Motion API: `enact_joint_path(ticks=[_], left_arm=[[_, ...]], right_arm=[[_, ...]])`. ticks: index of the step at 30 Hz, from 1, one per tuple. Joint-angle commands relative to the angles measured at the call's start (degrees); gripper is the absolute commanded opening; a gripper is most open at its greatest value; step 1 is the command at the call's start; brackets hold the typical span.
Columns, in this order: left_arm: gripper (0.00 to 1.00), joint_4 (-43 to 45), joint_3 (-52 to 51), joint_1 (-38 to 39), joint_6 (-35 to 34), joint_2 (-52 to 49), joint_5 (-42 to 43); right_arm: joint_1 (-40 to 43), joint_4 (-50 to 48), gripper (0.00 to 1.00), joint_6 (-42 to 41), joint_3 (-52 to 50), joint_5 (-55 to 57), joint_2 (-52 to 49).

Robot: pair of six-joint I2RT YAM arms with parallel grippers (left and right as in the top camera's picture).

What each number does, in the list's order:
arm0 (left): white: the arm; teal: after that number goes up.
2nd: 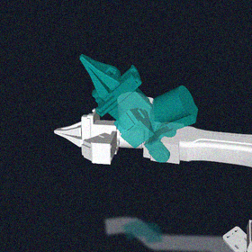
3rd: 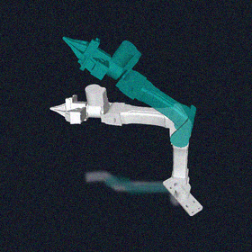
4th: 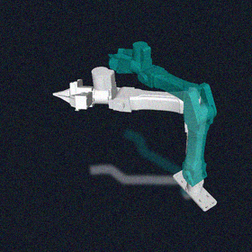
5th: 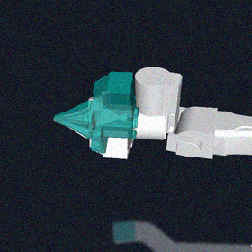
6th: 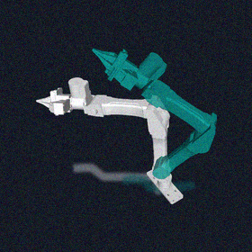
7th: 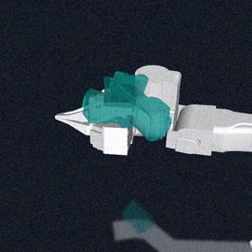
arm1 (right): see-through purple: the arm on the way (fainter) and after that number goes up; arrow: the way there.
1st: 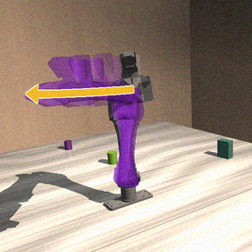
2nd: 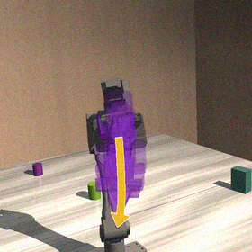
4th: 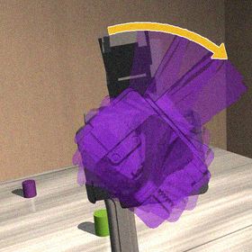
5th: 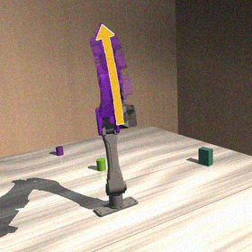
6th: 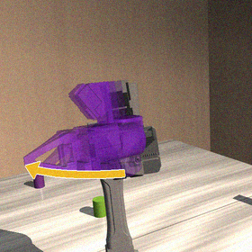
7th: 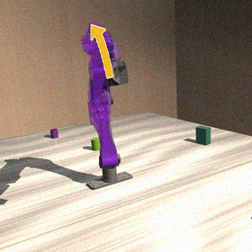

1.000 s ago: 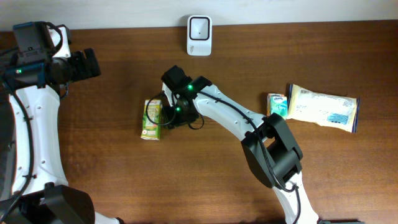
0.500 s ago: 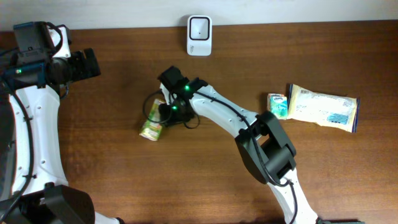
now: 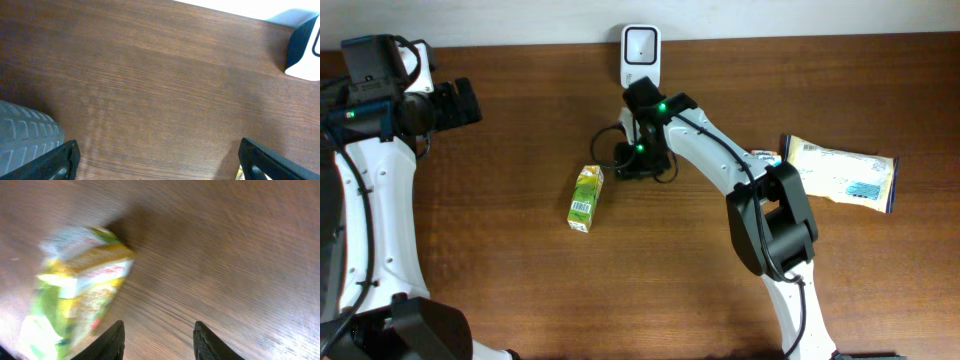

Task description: Scan the item barcode

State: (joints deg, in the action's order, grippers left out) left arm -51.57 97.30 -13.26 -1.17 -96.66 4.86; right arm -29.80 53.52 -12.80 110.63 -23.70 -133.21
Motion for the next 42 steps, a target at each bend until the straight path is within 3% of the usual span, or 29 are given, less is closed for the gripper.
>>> enact_joint_path(ticks=[1, 6, 17, 21, 25, 29, 32, 42], left_arm=[[0.99, -0.09, 0.9, -0.31, -0.37, 0.04, -0.2], [0.99, -0.11, 0.9, -0.31, -0.37, 0.04, -0.2], [0.99, -0.09, 0.9, -0.31, -0.37, 0.04, -0.2], [0.99, -0.09, 0.9, -0.31, -0.37, 0.04, -0.2], [0.99, -0.09, 0.9, -0.31, -0.37, 0.04, -0.2], [0.99, -0.09, 0.9, -0.31, -0.37, 0.04, -0.2], [0.99, -0.09, 0.9, -0.31, -0.37, 0.04, -0.2], [0.99, -0.09, 0.9, -0.31, -0.37, 0.04, -0.2]], right_arm=[[-1.81, -5.25, 0.48, 9.88, 1.9, 2.19, 2.99], [-2.93, -16.55, 0.48, 10.67, 1.79, 3.21, 0.7], [-4.66, -5.88, 0.49, 14.49, 1.81, 12.66, -3.45], [-0.98, 5.11, 0.47, 11.74, 3.76, 15.5, -2.89], [0.59, 26.14, 0.48, 8.28, 8.04, 13.99, -2.75], [-2.54, 40.98, 0.54, 20.61, 8.7, 8.22, -2.75], [-5.62, 38.88, 0.61, 26.12, 8.7, 5.68, -2.75], [-8.98, 19.08, 0.61, 25.86, 8.41, 2.89, -3.61]])
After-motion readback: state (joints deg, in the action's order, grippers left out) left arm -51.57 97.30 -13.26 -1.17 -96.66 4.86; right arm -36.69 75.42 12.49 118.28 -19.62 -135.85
